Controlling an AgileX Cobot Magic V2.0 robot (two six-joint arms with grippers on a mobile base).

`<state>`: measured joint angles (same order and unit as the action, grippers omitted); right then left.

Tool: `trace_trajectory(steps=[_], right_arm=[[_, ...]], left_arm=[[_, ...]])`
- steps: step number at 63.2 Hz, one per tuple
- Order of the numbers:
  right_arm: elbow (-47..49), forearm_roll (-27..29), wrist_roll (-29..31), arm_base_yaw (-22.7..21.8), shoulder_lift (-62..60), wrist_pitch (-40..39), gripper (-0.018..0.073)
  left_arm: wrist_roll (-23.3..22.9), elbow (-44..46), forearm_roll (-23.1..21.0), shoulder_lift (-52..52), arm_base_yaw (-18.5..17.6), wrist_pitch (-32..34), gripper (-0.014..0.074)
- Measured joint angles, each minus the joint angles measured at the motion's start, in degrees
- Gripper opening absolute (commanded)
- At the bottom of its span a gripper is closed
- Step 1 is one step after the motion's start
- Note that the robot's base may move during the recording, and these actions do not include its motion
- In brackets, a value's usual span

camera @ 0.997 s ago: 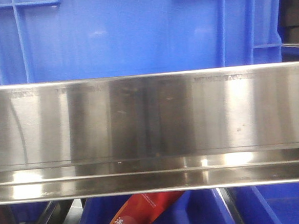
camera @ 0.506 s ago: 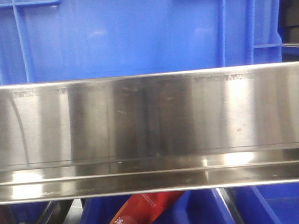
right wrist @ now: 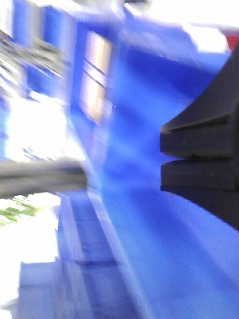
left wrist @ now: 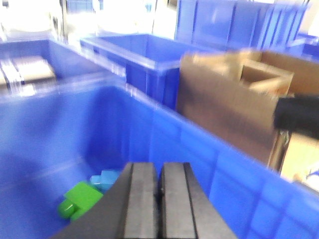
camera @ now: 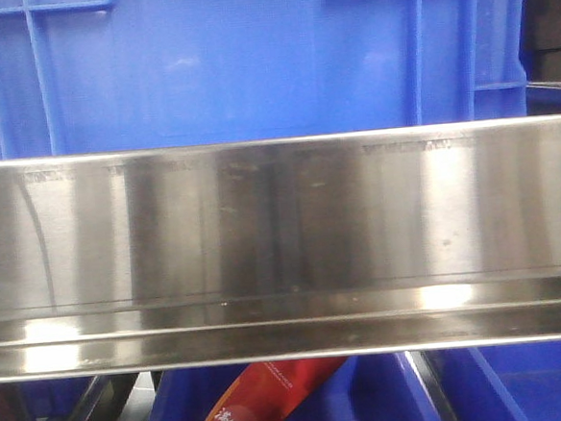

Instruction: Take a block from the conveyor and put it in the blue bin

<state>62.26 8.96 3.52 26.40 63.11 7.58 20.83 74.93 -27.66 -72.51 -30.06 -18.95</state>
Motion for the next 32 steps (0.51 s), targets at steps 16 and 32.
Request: trace_trajectory(steps=[16,32], right_arm=[[-3.4,0.0,0.0,-9.2,-7.8,4.7,-0.0162],[-20.8,0.0,0.0,-10.7,-22.2,-1.9,-0.0162]], left_arm=[[-5.6,-7.1,-0.2,7.9,5.7,2.3,-0.0111],[-7.3,-28.0,-0.7,22.1,6.1,10.4,-0.0111]])
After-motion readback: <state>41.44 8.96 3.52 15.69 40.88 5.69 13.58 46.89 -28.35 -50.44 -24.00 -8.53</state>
